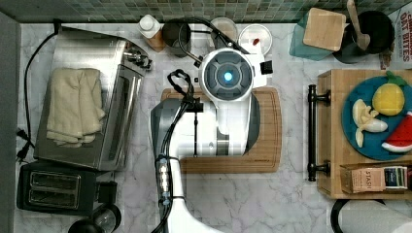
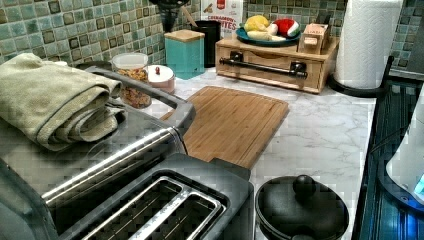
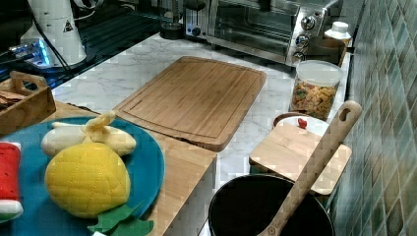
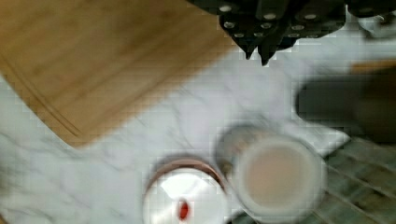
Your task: Pick up the towel.
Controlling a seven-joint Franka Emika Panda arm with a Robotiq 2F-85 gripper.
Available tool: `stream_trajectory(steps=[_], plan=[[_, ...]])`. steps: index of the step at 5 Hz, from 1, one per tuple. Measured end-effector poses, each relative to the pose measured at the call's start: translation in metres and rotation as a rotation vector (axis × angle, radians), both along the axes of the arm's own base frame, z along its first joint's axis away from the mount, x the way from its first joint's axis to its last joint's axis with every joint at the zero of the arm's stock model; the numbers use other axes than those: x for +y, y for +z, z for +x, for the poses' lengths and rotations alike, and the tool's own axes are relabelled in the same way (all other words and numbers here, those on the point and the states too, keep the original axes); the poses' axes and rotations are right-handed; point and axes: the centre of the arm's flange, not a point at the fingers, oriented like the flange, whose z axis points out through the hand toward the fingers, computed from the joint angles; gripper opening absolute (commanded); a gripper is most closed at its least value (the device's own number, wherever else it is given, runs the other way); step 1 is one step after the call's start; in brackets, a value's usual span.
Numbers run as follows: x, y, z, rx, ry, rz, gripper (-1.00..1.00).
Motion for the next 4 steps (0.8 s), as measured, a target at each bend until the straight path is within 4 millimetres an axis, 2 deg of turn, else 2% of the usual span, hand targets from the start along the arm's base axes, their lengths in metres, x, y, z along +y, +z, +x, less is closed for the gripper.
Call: stream_trajectory(steps=[1, 2, 3, 4], plan=[[0.002, 0.009, -0.002, -0.094, -0.005, 0.08, -1.0], [0.007, 0.026, -0.013, -0.132, 0.118, 0.168, 0.37], [0.012, 0.044, -0.021, -0.173, 0.25, 0.265, 1.0], [0.018, 0.055, -0.023, -0.177, 0.359, 0.33, 1.0]])
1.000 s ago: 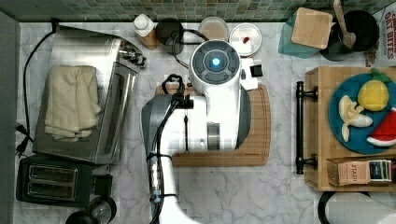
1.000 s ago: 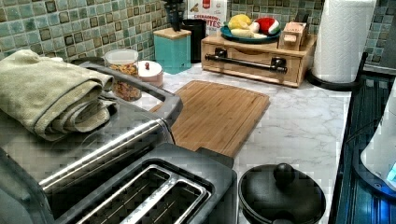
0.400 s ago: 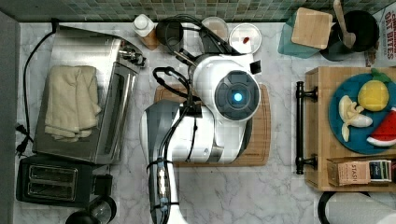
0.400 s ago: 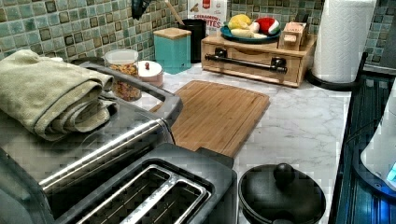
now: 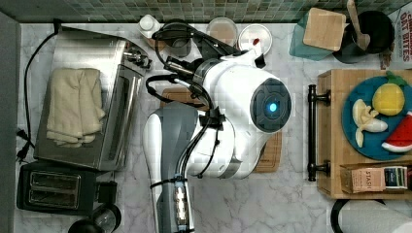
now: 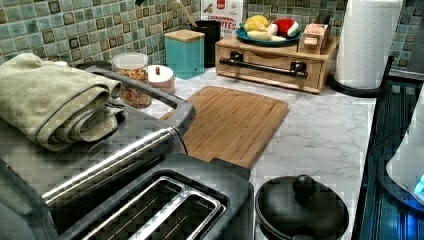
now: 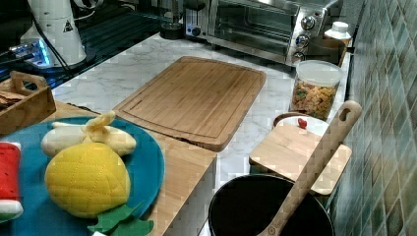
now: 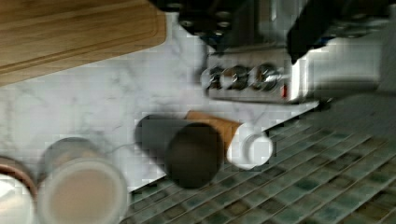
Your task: Pick up the towel.
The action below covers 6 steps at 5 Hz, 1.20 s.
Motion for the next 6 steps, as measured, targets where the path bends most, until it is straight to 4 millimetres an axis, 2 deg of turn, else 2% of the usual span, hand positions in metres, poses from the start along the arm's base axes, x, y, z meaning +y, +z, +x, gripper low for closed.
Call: stream_trajectory(steps=[3, 4, 6], plan=[[0.039, -0.011, -0.02, 0.134, 0.222, 0.139, 1.0], [0.067, -0.011, -0.018, 0.107, 0.294, 0.18, 1.0], [0.148, -0.018, 0.001, 0.064, 0.413, 0.174, 1.0]])
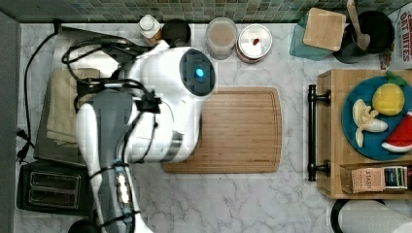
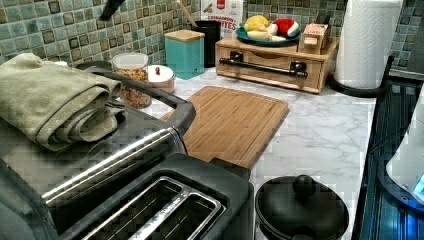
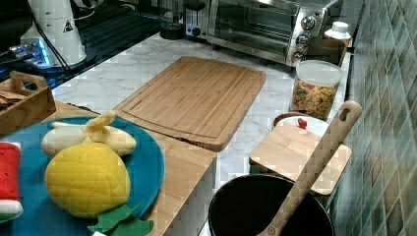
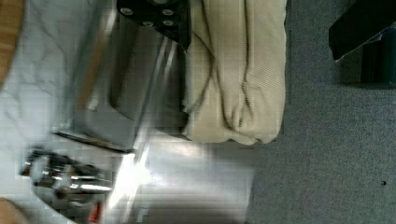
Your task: Pick up the towel.
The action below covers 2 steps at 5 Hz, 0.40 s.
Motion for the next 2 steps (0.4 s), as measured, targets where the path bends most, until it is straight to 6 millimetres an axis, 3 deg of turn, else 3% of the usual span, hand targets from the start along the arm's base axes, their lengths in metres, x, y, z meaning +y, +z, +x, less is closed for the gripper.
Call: stream_trajectory(steps=[2], plan=[[0.062, -0.028, 0.0, -0.061, 0.094, -0.092, 1.0]])
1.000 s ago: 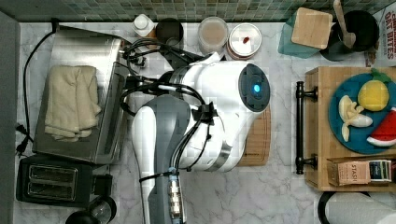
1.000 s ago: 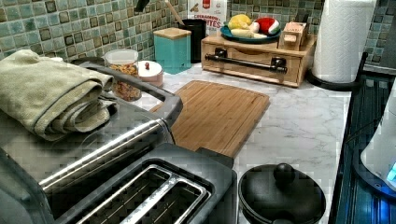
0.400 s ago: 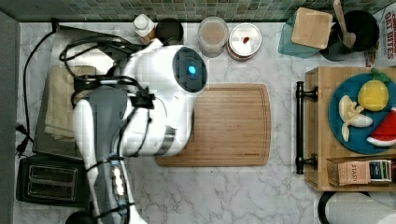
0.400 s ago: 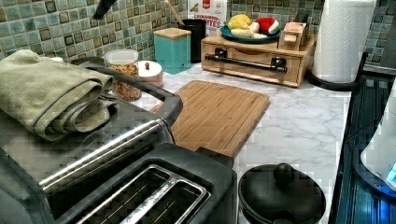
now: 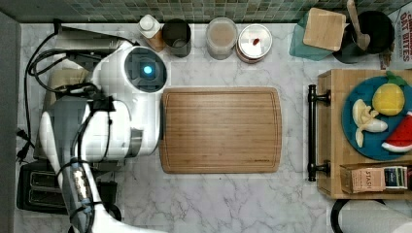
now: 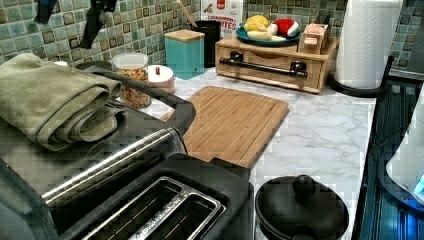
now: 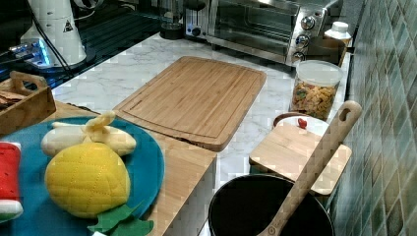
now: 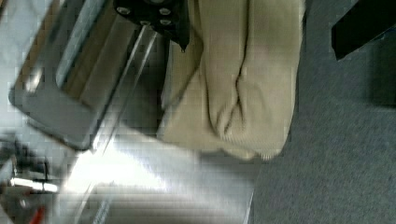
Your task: Pick up the towel.
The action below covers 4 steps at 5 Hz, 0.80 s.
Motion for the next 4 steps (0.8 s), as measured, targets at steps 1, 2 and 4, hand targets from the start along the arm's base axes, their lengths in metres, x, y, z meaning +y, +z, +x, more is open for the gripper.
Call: stream_trajectory(steps=[1, 2, 4], plan=[[0.017, -0.01, 0.0, -0.043, 0.007, -0.071, 1.0], [0.023, -0.016, -0.002, -0.06, 0.043, -0.147, 1.0], [0.031, -0.036, -0.006, 0.03, 0.095, -0.159, 1.0]])
